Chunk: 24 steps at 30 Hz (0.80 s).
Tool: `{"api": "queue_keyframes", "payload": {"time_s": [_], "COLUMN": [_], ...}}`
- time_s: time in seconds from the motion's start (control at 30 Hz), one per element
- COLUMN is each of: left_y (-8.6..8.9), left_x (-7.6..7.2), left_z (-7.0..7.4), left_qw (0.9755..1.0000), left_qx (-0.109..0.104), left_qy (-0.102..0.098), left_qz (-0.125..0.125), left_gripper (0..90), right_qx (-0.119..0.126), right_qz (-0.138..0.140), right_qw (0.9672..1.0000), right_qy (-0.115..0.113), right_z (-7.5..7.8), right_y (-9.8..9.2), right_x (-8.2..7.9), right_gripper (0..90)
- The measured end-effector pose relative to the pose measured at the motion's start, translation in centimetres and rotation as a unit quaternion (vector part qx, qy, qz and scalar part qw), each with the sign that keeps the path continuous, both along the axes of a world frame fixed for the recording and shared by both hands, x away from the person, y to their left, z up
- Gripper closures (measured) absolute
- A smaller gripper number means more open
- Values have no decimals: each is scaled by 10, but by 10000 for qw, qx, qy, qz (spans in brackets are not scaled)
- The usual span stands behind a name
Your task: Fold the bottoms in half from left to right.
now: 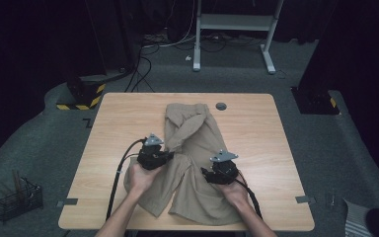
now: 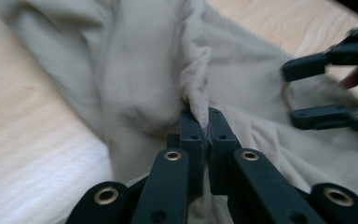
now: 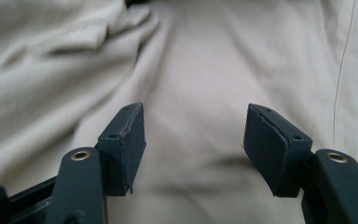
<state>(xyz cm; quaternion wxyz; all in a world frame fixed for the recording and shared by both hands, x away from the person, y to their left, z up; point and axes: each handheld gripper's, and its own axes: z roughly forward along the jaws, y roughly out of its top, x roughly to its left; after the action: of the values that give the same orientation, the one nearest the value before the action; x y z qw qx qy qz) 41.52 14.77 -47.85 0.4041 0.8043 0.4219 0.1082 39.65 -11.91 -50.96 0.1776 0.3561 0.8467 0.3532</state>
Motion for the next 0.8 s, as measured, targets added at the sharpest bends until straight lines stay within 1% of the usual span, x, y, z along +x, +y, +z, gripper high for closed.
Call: {"api": "queue_keyframes", "payload": {"time_s": [0.1,0.13,0.2,0.23,0.27,0.3,0.33,0.43,0.47,0.5,0.53,0.57,0.6,0.67,0.7,0.73,0.8], "left_y": [-8,-10,-11,-11,-10,-9,-9,-12,-11,-10,-6,-4,-2,-1,-3,-5,-12], "left_x": [10,12,20,23,31,37,46,62,64,64,60,56,48,37,32,28,24], "left_z": [-17,-20,-27,-29,-33,-34,-33,-27,-24,-20,-13,-7,2,14,20,22,20], "left_qw": [9997,9995,9989,9985,9981,9982,9976,9957,9956,9961,9972,9977,9982,9987,9991,9994,9998], "left_qx": [161,218,375,446,465,420,424,645,617,503,250,148,8,-134,-172,-227,-123], "left_qy": [159,171,174,148,150,151,207,265,239,225,146,76,-36,-172,-224,-198,-161], "left_qz": [86,117,223,285,369,411,505,616,669,690,689,664,601,452,306,197,-42], "left_gripper": [870,870,871,871,873,876,876,878,879,880,881,880,881,880,879,877,864], "right_qx": [-296,-158,35,106,136,130,129,128,135,127,131,129,131,132,128,124,100], "right_qz": [48,64,12,-6,-17,-50,-64,-157,-195,-188,-212,-221,-229,-243,-248,-254,-171], "right_qw": [9995,9999,9999,9999,9999,9999,9999,9998,9997,9997,9997,9996,9996,9996,9996,9995,9997], "right_qy": [42,23,124,104,79,83,70,76,88,73,73,70,77,89,94,114,121], "right_z": [-8,-10,-12,-14,-14,-14,-14,-14,-14,-14,-14,-15,-14,-14,-14,-14,-13], "right_y": [1,1,2,4,5,8,10,18,21,22,23,23,23,22,23,23,23], "right_x": [-2,0,6,11,13,18,21,36,40,43,45,45,44,43,42,41,38], "right_gripper": [378,379,375,371,371,372,372,371,371,371,372,373,374,374,374,376,381]}}
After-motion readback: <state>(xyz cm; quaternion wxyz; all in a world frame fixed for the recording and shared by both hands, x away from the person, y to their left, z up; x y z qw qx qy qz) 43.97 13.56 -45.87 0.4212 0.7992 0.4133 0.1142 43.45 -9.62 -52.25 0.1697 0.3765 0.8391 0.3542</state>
